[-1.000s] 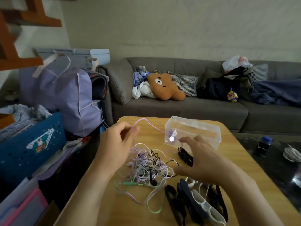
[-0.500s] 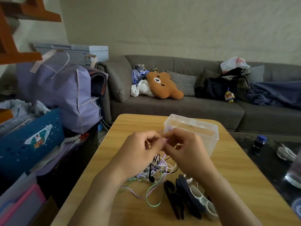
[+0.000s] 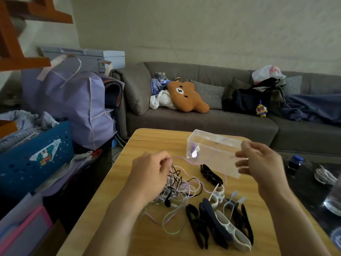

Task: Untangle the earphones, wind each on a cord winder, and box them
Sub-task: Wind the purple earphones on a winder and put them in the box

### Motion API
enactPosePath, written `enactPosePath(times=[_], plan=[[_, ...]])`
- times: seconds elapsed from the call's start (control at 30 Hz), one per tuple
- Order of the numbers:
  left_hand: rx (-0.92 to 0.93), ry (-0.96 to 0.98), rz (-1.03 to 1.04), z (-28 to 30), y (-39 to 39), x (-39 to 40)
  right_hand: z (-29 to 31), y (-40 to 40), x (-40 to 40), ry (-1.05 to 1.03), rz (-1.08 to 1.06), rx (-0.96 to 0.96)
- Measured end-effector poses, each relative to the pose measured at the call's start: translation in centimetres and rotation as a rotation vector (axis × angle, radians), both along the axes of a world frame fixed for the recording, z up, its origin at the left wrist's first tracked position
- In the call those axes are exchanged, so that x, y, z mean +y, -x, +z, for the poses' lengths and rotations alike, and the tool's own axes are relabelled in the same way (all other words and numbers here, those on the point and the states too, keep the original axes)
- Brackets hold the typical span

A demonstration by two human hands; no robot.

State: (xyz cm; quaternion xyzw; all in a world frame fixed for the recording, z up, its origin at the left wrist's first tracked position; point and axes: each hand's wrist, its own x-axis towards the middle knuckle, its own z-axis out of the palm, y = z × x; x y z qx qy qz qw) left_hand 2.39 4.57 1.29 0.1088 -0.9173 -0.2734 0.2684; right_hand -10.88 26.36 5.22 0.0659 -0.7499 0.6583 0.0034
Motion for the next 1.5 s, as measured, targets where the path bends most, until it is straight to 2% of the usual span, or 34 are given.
enactPosePath(times=[0.07,0.1,0.17,0.23,0.3,0.37,0.47,0.6,0.7,0.73,0.87,1.03,1.23,1.37,1.43,1.5], plan=[[0.136,0.013,0.03,0.6,-0.1,0.2,-0.4,0.0,-0.3,-0.287,0.05,0.007],[0.188,-0.007,0.028,0.8,-0.1,0.4,-0.5,-0.3,-0.7,-0.365,0.085,0.054],[0.241,-0.085,-0.051,1.1,-0.1,0.9,-0.2,-1.9,-1.9,-0.378,0.17,0.245],[0.214,-0.196,-0.182,1.3,-0.2,1.8,-0.1,-3.6,-3.3,-0.363,0.333,0.474],[0.159,-0.301,-0.255,1.3,-0.2,2.5,-0.4,-4.9,-4.5,-0.384,0.544,0.572],[0.115,-0.323,-0.268,1.1,0.0,2.7,-0.9,-5.4,-5.2,-0.392,0.614,0.544],[0.036,-0.265,-0.263,0.5,0.1,2.5,-1.2,-5.3,-5.2,-0.381,0.591,0.491],[0.016,-0.141,-0.137,0.2,0.4,2.1,-0.7,-4.6,-4.2,-0.378,0.667,0.314],[-0.005,-0.138,-0.115,0.5,0.2,1.7,-0.2,-3.6,-3.1,-0.403,0.58,0.339],[-0.028,-0.166,-0.131,0.5,0.1,1.5,0.0,-3.4,-2.8,-0.339,0.55,0.343],[-0.01,-0.207,-0.156,-0.1,0.6,1.0,0.9,-2.8,-1.7,0.197,0.468,0.256],[0.023,-0.206,-0.146,-0.8,1.1,1.2,0.4,-3.1,-2.6,0.499,0.461,0.142],[0.032,-0.271,-0.127,-0.9,1.0,0.8,0.0,-3.3,-3.7,0.692,0.387,0.127],[0.08,-0.291,-0.104,-0.7,0.5,0.4,-0.1,-2.8,-3.4,0.746,0.311,0.1],[0.112,-0.326,-0.097,-0.5,0.3,0.3,0.2,-2.5,-3.1,0.686,0.25,0.005],[0.126,-0.363,-0.091,-0.4,0.3,0.3,0.3,-2.1,-2.6,0.523,0.217,-0.081]])
